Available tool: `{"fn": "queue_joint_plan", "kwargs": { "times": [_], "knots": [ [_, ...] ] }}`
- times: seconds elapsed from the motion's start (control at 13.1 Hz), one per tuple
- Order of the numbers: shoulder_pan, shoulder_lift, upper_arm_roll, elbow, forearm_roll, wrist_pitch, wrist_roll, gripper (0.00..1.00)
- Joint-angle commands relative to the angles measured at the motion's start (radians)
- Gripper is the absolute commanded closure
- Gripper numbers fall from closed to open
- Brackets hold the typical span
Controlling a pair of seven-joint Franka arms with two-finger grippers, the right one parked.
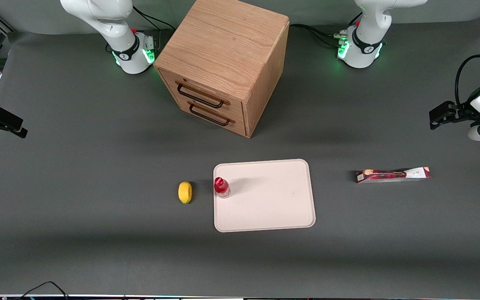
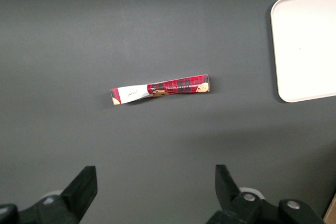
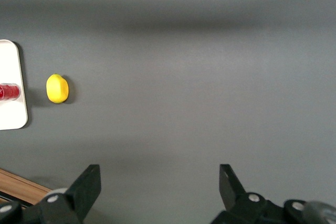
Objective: Place red cookie box on tray
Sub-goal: 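Move the left gripper over the red plaid shortbread box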
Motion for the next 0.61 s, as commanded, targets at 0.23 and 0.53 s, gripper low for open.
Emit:
{"fn": "queue_joint_plan", "kwargs": {
  "times": [0.23, 0.53],
  "knots": [
    [-0.002, 0.017, 0.002, 0.031, 0.001, -0.031, -0.003, 0.00],
    [-0.006, 0.018, 0.001, 0.031, 0.002, -0.032, -0.007, 0.00]
  ]
}}
